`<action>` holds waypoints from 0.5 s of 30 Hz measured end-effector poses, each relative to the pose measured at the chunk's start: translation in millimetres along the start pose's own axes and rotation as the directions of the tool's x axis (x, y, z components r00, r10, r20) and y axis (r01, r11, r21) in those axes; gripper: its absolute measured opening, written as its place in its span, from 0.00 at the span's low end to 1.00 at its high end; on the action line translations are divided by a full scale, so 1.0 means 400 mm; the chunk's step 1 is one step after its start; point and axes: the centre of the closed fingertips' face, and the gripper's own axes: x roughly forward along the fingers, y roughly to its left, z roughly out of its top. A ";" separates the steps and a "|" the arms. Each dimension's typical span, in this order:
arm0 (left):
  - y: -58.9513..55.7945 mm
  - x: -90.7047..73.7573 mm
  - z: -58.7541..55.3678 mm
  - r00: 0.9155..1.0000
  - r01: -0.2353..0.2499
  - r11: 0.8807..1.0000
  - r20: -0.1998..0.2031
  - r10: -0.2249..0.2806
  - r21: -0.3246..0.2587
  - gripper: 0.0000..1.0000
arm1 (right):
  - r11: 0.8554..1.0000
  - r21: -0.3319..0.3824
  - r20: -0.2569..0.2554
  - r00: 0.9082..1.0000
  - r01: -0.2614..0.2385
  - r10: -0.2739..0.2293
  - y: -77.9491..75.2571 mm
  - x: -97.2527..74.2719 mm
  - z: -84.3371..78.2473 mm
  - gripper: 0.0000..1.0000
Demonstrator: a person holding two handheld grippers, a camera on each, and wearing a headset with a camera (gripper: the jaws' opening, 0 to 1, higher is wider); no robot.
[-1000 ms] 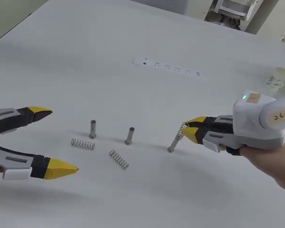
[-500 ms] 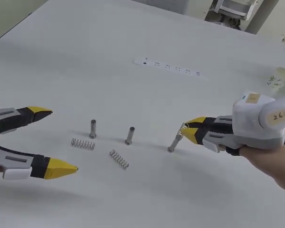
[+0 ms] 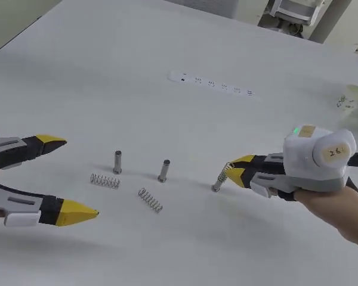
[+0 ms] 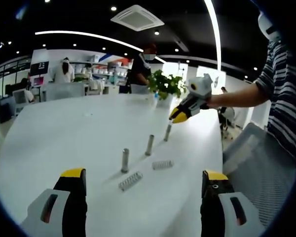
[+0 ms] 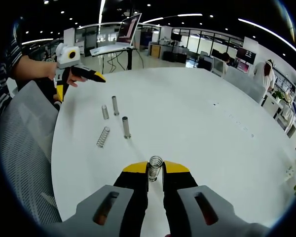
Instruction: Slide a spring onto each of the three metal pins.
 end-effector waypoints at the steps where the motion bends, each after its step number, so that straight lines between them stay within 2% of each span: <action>1: 0.001 -0.001 0.000 1.000 -0.001 1.000 0.000 0.001 -0.002 0.94 | 1.000 0.000 -0.001 1.000 0.000 0.000 -0.001 0.001 -0.001 0.08; 15: -0.002 -0.001 -0.002 1.000 -0.002 1.000 -0.003 0.002 -0.003 0.94 | 1.000 0.004 -0.043 0.999 -0.006 0.007 0.010 0.030 -0.052 0.08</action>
